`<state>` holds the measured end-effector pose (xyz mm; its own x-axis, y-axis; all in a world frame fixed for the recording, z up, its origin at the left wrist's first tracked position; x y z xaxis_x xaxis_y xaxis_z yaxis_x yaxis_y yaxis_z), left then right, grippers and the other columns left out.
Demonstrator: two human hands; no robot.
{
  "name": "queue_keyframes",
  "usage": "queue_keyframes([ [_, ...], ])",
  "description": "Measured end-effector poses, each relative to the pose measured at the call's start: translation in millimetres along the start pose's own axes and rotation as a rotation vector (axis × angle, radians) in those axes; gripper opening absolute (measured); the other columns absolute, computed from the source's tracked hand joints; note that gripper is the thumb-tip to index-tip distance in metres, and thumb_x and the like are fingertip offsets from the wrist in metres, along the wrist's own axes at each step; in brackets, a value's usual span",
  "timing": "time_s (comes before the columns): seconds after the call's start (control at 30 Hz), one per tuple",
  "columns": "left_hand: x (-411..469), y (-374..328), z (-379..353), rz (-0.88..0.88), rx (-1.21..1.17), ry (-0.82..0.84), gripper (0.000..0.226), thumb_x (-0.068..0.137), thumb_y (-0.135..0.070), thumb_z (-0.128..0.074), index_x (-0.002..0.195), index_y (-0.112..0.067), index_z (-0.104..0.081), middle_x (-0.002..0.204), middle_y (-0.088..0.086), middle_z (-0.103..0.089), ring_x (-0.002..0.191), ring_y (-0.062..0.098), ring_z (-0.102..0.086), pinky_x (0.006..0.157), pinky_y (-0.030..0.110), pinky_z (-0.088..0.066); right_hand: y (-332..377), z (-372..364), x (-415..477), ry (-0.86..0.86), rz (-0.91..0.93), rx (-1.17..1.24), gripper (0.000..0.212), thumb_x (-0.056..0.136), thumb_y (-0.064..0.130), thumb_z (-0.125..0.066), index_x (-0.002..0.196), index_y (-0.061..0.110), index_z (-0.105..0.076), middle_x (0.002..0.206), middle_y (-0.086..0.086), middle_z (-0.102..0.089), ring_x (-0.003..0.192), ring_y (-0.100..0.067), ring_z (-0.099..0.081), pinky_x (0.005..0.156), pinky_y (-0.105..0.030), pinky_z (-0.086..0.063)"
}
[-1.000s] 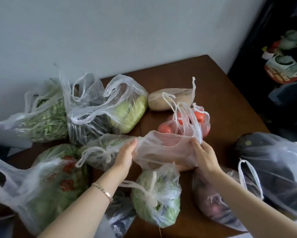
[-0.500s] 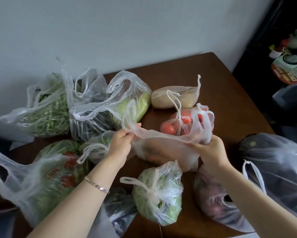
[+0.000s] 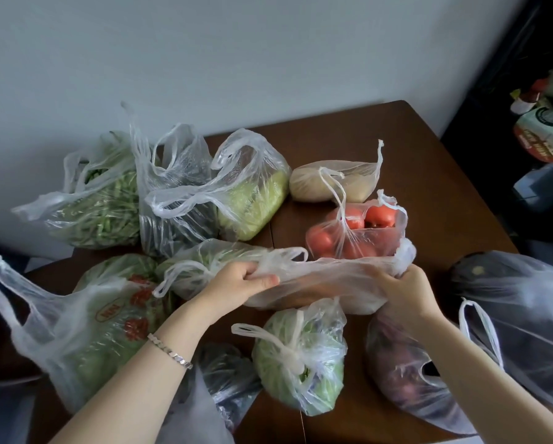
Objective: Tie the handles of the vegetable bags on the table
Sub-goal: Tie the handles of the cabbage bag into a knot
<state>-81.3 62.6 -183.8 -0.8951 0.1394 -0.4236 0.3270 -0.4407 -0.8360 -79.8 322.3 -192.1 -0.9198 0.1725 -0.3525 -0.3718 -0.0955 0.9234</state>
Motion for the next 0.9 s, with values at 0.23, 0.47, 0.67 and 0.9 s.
queue_keyframes([
  [0.23, 4.7, -2.1, 2.1, 0.012, -0.626, -0.254, 0.02, 0.094, -0.021, -0.049, 0.109, -0.014, -0.06, 0.109, 0.002, -0.064, 0.108, 0.015, -0.056, 0.099, 0.027, -0.04, 15.4, -16.0, -7.2, 0.126, 0.014, 0.087, 0.018, 0.085, 0.015, -0.063, 0.069, 0.01, -0.067, 0.058, -0.005, -0.068, 0.058, -0.02, -0.067, 0.056, -0.033, -0.054],
  [0.47, 32.5, -16.9, -34.0, 0.085, -1.315, -0.086, 0.047, 0.098, -0.03, -0.029, 0.081, -0.002, -0.063, 0.078, 0.016, -0.072, 0.076, 0.024, -0.072, 0.089, 0.041, -0.042, -8.2, -36.3, -3.0, 0.248, -0.286, 0.509, 0.036, 0.077, 0.027, -0.058, 0.101, 0.0, -0.062, 0.085, -0.014, -0.072, 0.078, -0.024, -0.07, 0.068, -0.033, -0.058],
  [0.67, 47.5, 1.6, -43.7, 0.294, -1.297, -0.18, 0.04, 0.1, -0.033, -0.033, 0.063, -0.018, -0.038, 0.042, -0.006, -0.031, 0.032, 0.007, -0.029, 0.038, 0.019, -0.035, -13.2, -56.4, 10.7, 0.199, -0.354, 0.625, 0.027, 0.085, 0.026, -0.053, 0.092, 0.005, -0.068, 0.096, -0.02, -0.07, 0.091, -0.027, -0.065, 0.082, -0.036, -0.053],
  [0.9, 46.8, 25.3, -60.4, 0.479, -1.081, -0.165, 0.048, 0.096, -0.051, -0.029, 0.08, -0.012, -0.049, 0.046, -0.004, -0.029, 0.029, 0.004, -0.02, 0.032, 0.015, -0.016, -13.7, -106.0, 24.0, 0.207, -0.54, 0.939, 0.032, 0.09, 0.019, -0.044, 0.059, 0.012, -0.045, 0.047, -0.004, -0.045, 0.046, -0.019, -0.049, 0.055, -0.029, -0.049],
])
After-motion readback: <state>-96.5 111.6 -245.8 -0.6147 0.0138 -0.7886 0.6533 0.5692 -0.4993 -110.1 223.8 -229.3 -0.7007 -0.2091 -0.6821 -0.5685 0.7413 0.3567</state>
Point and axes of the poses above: each hand's wrist, its own x-axis towards the middle knuckle, its own z-axis out of the back of the hand, y = z × x, the point moved 7 cm from there along x, towards the middle knuckle
